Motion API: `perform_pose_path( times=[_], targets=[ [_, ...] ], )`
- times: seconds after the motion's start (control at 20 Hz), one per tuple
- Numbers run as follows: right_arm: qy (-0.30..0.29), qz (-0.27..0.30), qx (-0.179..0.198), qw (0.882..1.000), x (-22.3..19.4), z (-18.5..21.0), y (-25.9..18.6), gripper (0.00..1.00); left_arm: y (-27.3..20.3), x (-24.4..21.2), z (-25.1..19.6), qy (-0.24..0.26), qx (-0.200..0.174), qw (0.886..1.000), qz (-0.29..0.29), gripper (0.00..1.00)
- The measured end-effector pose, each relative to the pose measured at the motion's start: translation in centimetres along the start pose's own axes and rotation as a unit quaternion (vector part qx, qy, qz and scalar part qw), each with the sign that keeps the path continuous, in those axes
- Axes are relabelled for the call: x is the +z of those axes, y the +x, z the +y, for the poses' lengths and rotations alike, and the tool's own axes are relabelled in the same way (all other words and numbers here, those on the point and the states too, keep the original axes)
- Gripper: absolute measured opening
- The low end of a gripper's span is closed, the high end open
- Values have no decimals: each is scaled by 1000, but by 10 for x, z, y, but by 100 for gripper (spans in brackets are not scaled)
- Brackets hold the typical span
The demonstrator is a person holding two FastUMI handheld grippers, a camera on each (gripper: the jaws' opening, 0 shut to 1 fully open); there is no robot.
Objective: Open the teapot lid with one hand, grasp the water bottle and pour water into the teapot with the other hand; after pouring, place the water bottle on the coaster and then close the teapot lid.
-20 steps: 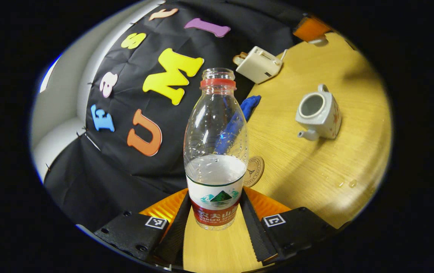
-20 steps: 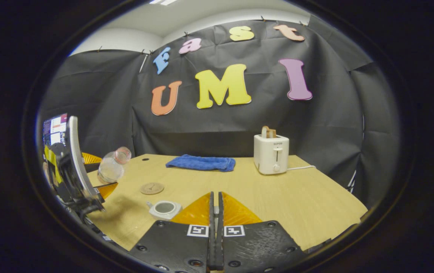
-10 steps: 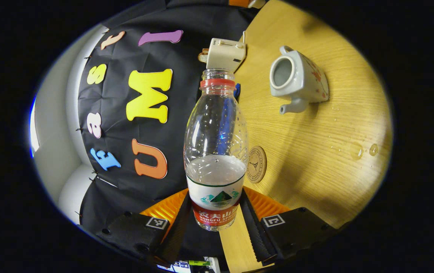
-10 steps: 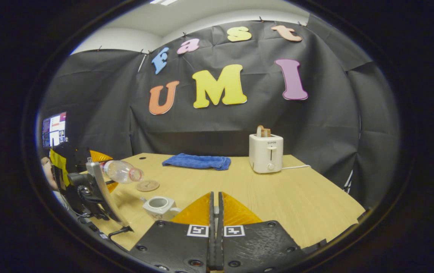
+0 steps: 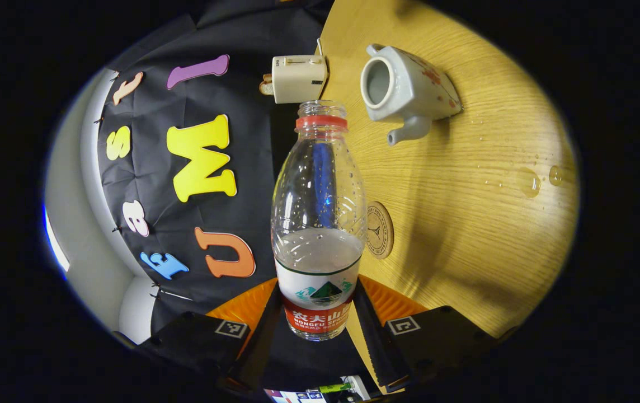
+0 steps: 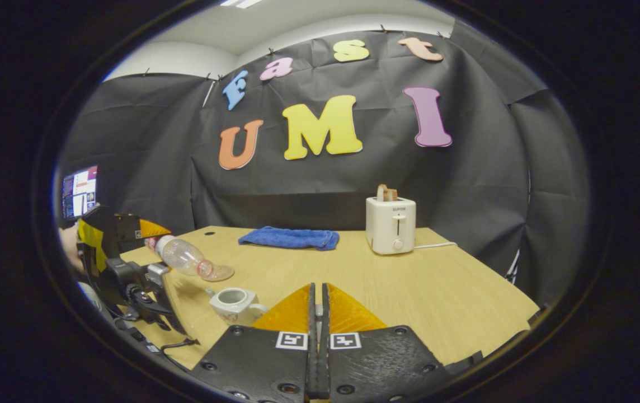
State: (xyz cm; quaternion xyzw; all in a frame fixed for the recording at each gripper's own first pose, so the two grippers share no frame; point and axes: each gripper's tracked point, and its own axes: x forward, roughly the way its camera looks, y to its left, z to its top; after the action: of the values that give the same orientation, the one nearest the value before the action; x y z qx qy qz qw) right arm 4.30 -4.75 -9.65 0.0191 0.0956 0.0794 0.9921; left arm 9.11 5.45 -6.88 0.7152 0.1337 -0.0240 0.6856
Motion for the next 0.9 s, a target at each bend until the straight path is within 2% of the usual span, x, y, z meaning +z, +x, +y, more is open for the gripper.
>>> perform_pose_path(
  times=[0.9],
  targets=[
    [7, -6, 2, 1000, 1, -3, -2, 0, -2, 23, 29, 83, 29, 996, -13, 76]
  ],
)
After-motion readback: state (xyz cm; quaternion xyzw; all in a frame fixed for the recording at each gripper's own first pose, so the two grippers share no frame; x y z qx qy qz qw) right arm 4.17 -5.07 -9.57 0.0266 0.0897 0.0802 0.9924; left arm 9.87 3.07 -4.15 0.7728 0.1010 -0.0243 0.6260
